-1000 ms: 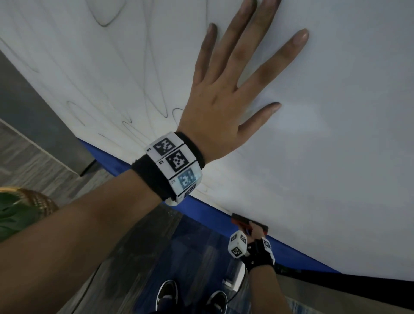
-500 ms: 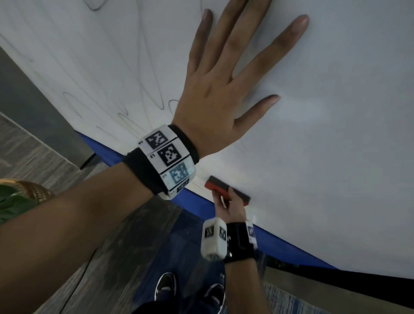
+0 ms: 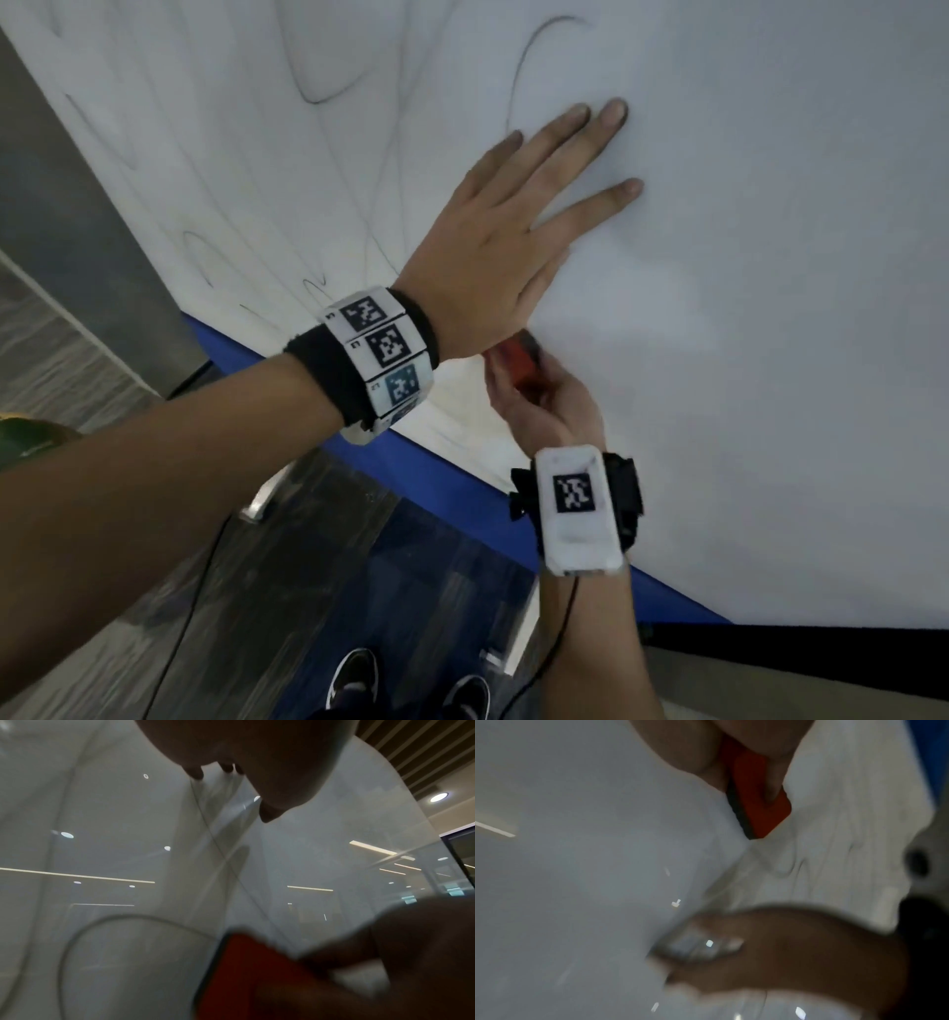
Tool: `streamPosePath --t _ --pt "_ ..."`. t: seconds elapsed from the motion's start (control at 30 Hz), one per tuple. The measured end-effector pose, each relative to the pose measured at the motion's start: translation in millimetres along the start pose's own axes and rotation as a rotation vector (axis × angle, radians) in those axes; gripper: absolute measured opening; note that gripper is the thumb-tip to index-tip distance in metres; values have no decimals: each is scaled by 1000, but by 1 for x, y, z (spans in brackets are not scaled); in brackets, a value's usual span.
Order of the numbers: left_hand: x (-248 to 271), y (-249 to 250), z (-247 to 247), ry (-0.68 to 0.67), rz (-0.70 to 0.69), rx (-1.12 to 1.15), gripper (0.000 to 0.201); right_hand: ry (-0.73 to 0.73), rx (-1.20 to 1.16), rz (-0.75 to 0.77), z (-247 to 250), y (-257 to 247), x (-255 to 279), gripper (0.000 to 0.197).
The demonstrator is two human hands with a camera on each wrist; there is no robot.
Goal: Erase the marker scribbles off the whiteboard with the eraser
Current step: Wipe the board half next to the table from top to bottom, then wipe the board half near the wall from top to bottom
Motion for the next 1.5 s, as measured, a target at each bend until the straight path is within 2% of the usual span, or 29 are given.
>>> streamPosePath --t 0.1,0.17,0.27,0.33,0.4,0.47,0.5,0.57,0.67,0.73,0.8,0.87,0.9,0.93,1.0,1.03,1.07,1.1,1.13,1.2,1.27,1.37,1.43,1.5 --pt "3 -11 23 -69 -53 70 58 -159 -79 101 -40 -27 52 33" --pt "5 -22 39 -61 -49 92 59 -175 -102 135 -47 -30 63 32" --pt "15 -41 50 -33 42 120 60 -62 -55 162 -30 -9 41 24" --pt "26 -48 48 -59 88 143 61 90 8 103 0 15 11 34" --pt "36 -49 43 -98 94 143 61 208 172 78 35 28 -22 47" --pt "45 -48 38 -135 81 138 62 256 332 114 68 23 -61 50" --pt "47 -47 37 -145 75 140 62 251 356 99 68 23 -64 50" --pt "46 -47 40 -124 71 158 63 221 274 76 36 25 -33 48" --pt "33 -44 62 18 62 220 61 -21 27 116 -42 15 40 32" --pt "19 -40 89 159 66 300 55 -232 186 190 -94 6 105 21" --pt "4 -37 124 300 78 383 49 -484 514 423 -140 -5 168 28" --pt "-9 -32 162 451 61 448 45 -646 842 872 -181 -22 224 37" --pt "-15 -30 180 527 40 473 44 -654 1046 1153 -201 -30 248 38" --pt "-21 -28 196 597 17 485 45 -594 1272 1459 -219 -38 266 37" --pt "-33 -25 218 672 -14 463 49 -325 1673 2033 -254 -51 281 37" --pt "-41 -23 223 665 -21 419 52 -187 1824 2218 -271 -56 280 38" --pt "-50 -21 222 625 -27 354 56 -98 1941 2332 -284 -58 275 40" --pt "-59 -21 217 563 -33 280 58 -80 2026 2397 -294 -60 266 40" --pt "-68 -22 207 492 -37 218 61 -124 2093 2436 -300 -59 257 39" --pt "-83 -30 179 369 -34 177 64 -278 2203 2467 -302 -54 238 31" --pt "-91 -39 157 328 -30 208 60 -398 2253 2443 -300 -52 231 23" --pt "-98 -47 148 405 -76 192 41 -522 2224 2237 -307 -60 248 30" --pt "-105 -52 152 457 -84 119 38 -540 2154 2131 -322 -69 274 38" --pt "-112 -66 164 558 9 94 41 -474 1997 2246 -345 -82 311 40"
Point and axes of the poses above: each hand's wrist, its own x-axis away from the middle knuckle, its own z-axis out of the back of the hand, y = z × x, the point moved 5 cm from there along -x, towards the middle knuckle, and after that the axes turned 3 degrees about -y, right-handed, at the moved point
